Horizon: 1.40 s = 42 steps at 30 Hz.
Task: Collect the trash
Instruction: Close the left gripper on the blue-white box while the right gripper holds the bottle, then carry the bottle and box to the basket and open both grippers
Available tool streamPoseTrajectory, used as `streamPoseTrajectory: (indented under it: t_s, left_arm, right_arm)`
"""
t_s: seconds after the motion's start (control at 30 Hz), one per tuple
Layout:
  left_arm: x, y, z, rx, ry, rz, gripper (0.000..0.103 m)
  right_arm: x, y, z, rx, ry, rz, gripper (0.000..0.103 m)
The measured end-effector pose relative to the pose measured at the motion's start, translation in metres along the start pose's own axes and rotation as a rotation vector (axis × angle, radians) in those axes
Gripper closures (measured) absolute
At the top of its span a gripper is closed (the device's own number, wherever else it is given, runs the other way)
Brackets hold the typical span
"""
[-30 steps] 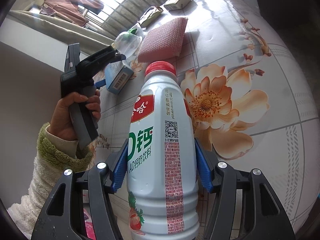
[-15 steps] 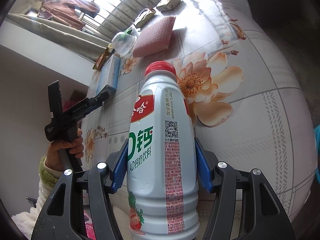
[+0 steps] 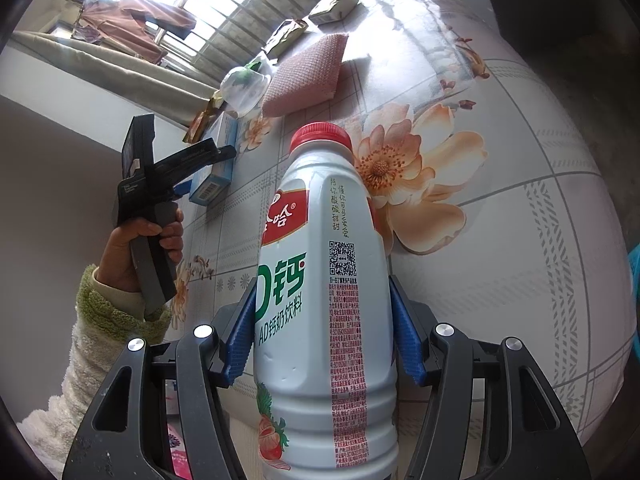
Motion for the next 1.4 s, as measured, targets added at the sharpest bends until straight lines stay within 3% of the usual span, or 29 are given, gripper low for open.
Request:
streamPoseTrajectory:
  t_s: [0.07,0.2,0.37,0.57,0.63,0.73,1.0,1.4]
  left_arm:
    - [-0.006,0.005,-0.003,0.028,0.004,-0.013,0.028]
    - [-0.023,0.026,-0.002,0.069,0.046,-0.033,0.029]
    - [-0.056,0.081,0.007,0.085,0.116,-0.008,0.029]
    - [-0.093,0.147,0.016,0.055,0.233,0.028,0.028]
    - [-0.098,0.159,0.019,0.032,0.234,0.028,0.024]
    - [-0.1,0.164,0.019,0.018,0.234,0.009,0.018]
    - [-0.085,0.155,0.014,0.008,0.172,-0.005,0.018]
    - [-0.081,0.154,-0.003,0.075,0.086,-0.058,0.019]
  right_arm:
    - [-0.001,0.001,-0.001,0.001,-0.005,-0.001,0.046]
    - [-0.001,0.001,-0.001,0.002,-0.005,0.001,0.046]
    - [-0.004,0.004,-0.002,0.015,0.003,0.003,0.046]
    - [-0.007,0.01,0.001,0.015,0.026,0.027,0.046]
    - [-0.007,0.011,0.002,0.009,0.038,0.037,0.045]
    - [-0.005,0.01,0.004,-0.002,0.055,0.056,0.044]
    - [0.0,0.002,0.009,-0.012,0.107,0.081,0.037]
    - [0.006,-0.004,0.013,-0.022,0.143,0.064,0.036]
Point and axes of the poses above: each gripper's, at about its wrist camera, not at the fingertips, and x roughly the way its jaws point, z to its left, y to its underside, the point moved 1 cm from there along x, roughly the way its jaws point, and after that the axes turned 5 degrees about -y, right-handed, at the moved point
